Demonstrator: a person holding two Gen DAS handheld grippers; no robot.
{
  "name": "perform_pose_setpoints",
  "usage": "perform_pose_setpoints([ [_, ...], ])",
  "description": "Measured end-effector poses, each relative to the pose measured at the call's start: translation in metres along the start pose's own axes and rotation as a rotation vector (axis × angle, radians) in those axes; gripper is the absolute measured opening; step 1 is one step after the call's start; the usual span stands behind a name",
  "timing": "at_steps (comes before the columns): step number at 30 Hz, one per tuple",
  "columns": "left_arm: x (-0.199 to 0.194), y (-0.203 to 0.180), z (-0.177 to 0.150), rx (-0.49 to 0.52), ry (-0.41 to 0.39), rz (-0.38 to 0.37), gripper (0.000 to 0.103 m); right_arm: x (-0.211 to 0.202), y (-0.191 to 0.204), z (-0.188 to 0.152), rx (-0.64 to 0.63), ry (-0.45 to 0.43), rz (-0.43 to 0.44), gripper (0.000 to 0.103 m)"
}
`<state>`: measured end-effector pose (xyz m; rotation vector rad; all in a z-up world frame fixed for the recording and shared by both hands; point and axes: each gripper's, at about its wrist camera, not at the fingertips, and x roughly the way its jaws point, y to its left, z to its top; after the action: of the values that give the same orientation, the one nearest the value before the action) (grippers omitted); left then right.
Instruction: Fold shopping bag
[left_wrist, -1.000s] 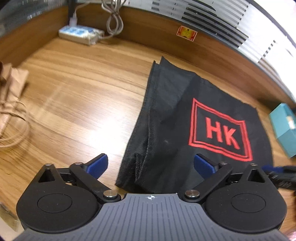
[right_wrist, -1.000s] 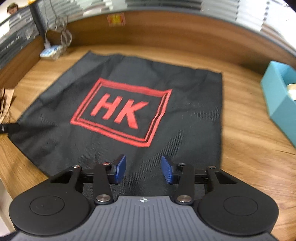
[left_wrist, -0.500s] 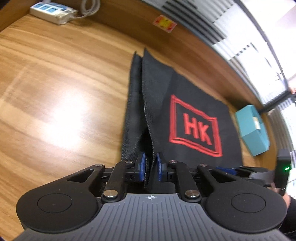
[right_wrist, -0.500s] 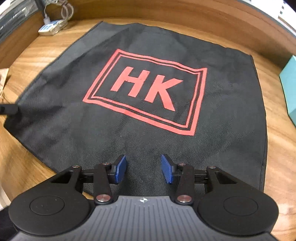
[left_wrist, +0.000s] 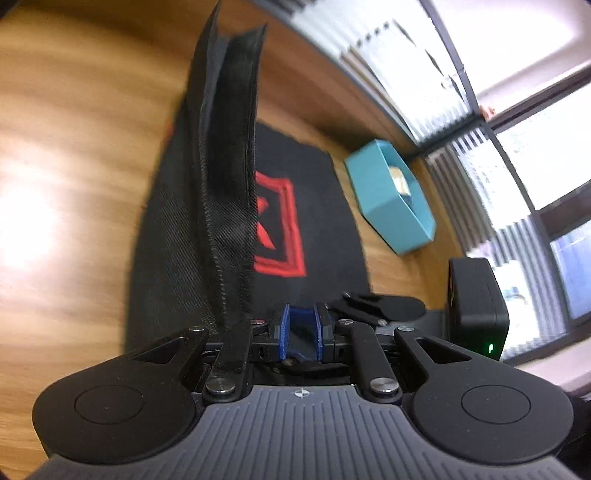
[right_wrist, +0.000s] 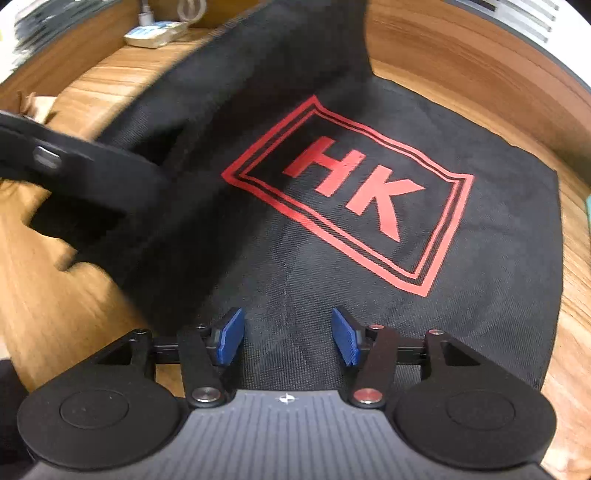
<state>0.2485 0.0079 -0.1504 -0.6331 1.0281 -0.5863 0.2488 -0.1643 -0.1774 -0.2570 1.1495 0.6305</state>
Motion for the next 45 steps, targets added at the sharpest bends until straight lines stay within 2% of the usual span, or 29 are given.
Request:
perform_pose_setpoints([
  [2, 0.009, -0.002, 0.002, 0.006, 0.011, 0.001, 0.017, -0.007, -0.012, -0.005, 0.06, -0.008, 0.029, 0.051],
  [4, 0.02, -0.003, 0.004, 0.009, 0.036, 0.014, 0.017, -0.017, -0.026, -0.011, 0.131, -0.027, 0.051, 0.036],
  [5, 0.025, -0.003, 0.007, 0.002, 0.049, 0.014, 0.017, -0.024, -0.032, -0.013, 0.15, -0.042, 0.037, 0.032],
  [7, 0.033, -0.002, 0.012, -0.006, 0.065, 0.014, 0.017, -0.039, -0.042, -0.015, 0.181, -0.06, -0.026, 0.014],
  [8, 0.036, -0.002, 0.012, -0.005, 0.07, 0.012, 0.018, -0.05, -0.051, -0.013, 0.203, -0.078, -0.035, 0.013],
  [10, 0.045, -0.004, 0.014, -0.003, 0.079, 0.01, 0.019, -0.074, -0.074, -0.003, 0.25, -0.129, 0.01, 0.013],
  [11, 0.046, -0.006, 0.016, -0.001, 0.079, 0.011, 0.02, -0.076, -0.079, 0.005, 0.248, -0.123, 0.039, 0.013],
  [13, 0.045, -0.01, 0.019, 0.005, 0.073, 0.018, 0.02, -0.064, -0.079, 0.018, 0.202, -0.053, 0.051, 0.013],
  [16, 0.029, -0.025, 0.024, 0.045, 0.04, 0.008, 0.023, -0.041, -0.083, 0.022, 0.157, 0.005, -0.002, 0.013],
  [18, -0.002, -0.04, 0.027, 0.102, -0.018, -0.016, 0.038, -0.031, -0.097, 0.018, 0.187, 0.044, 0.004, 0.013],
  [19, -0.022, -0.047, 0.026, 0.132, -0.048, -0.02, 0.056, -0.03, -0.099, 0.014, 0.193, 0.056, 0.015, 0.013],
  [20, -0.038, -0.051, 0.025, 0.158, -0.073, -0.007, 0.067, -0.027, -0.102, 0.011, 0.197, 0.07, 0.025, 0.013],
  [23, -0.06, -0.056, 0.019, 0.225, -0.101, 0.065, 0.072, -0.018, -0.104, 0.004, 0.204, 0.088, 0.051, 0.013],
  [26, -0.069, -0.053, 0.002, 0.363, -0.053, 0.215, 0.078, -0.018, -0.112, -0.001, 0.226, 0.075, 0.084, 0.013],
  [28, -0.063, -0.046, -0.013, 0.448, 0.019, 0.291, 0.078, -0.016, -0.116, 0.0, 0.229, 0.074, 0.098, 0.013],
  [30, -0.056, -0.042, -0.024, 0.527, 0.062, 0.33, 0.078, -0.013, -0.119, 0.0, 0.224, 0.077, 0.103, 0.013],
  [34, -0.039, -0.041, -0.042, 0.713, 0.051, 0.437, 0.078, -0.013, -0.117, 0.0, 0.19, 0.079, 0.085, 0.013],
  [37, -0.029, -0.039, -0.047, 0.804, 0.029, 0.494, 0.076, -0.011, -0.12, -0.002, 0.171, 0.08, 0.067, 0.013],
  [39, -0.028, -0.037, -0.042, 0.803, 0.009, 0.481, 0.066, -0.008, -0.118, -0.001, 0.157, 0.082, 0.056, 0.013],
  [40, -0.027, -0.037, -0.039, 0.787, 0.005, 0.463, 0.054, -0.007, -0.116, 0.0, 0.142, 0.085, 0.045, 0.013],
  [41, -0.027, -0.037, -0.036, 0.772, 0.003, 0.444, 0.047, -0.005, -0.114, 0.001, 0.129, 0.087, 0.036, 0.013],
  [45, -0.019, -0.045, -0.028, 0.783, 0.009, 0.36, 0.045, -0.001, -0.11, 0.003, 0.094, 0.09, 0.013, 0.014],
])
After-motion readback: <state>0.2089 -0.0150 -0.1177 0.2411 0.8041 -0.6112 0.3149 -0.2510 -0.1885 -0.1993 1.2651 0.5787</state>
